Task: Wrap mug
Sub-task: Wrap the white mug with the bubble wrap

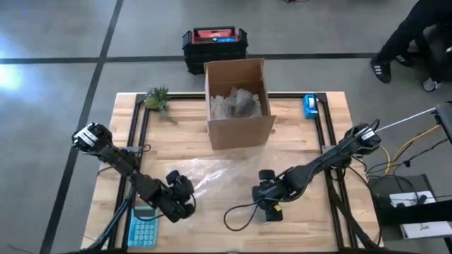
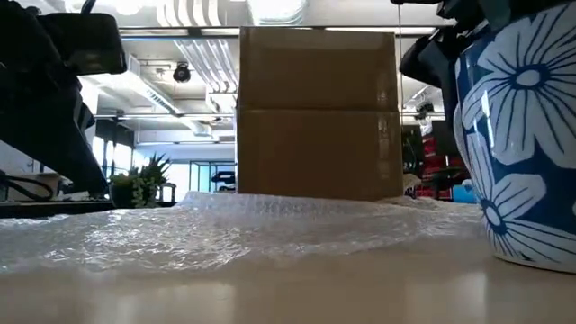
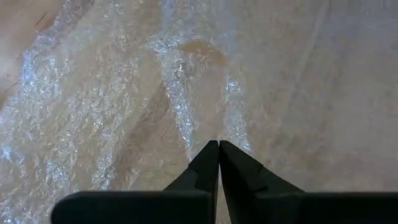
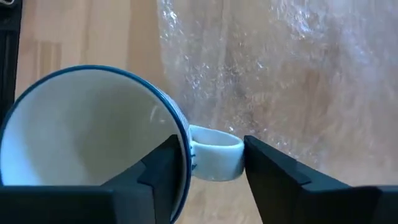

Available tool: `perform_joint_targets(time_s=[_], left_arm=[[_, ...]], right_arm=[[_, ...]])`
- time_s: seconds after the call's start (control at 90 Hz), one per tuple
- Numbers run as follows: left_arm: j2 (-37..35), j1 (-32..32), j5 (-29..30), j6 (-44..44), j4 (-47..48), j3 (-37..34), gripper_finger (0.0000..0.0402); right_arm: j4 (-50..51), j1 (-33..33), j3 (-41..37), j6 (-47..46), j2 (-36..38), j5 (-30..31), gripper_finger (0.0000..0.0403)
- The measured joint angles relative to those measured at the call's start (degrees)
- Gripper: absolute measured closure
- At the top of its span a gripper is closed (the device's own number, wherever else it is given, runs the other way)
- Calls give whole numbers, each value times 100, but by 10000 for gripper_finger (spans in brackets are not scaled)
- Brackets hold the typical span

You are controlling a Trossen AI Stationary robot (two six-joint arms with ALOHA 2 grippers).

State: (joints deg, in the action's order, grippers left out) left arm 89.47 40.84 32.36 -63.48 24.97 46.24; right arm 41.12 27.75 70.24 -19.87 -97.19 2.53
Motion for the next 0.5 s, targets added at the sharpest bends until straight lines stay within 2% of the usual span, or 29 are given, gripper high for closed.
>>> perform_joint_targets(time_s=[0.133,0.389,0.5], left_arm=[[0,0,0,0,-15,0,402],[0,0,2,148,-134,0,402],[0,0,7,257,-243,0,402]], right_arm=[[1,2,28,341,7,47,254],[36,9,287,1349,20,238,226],[26,9,313,1506,7,235,220]])
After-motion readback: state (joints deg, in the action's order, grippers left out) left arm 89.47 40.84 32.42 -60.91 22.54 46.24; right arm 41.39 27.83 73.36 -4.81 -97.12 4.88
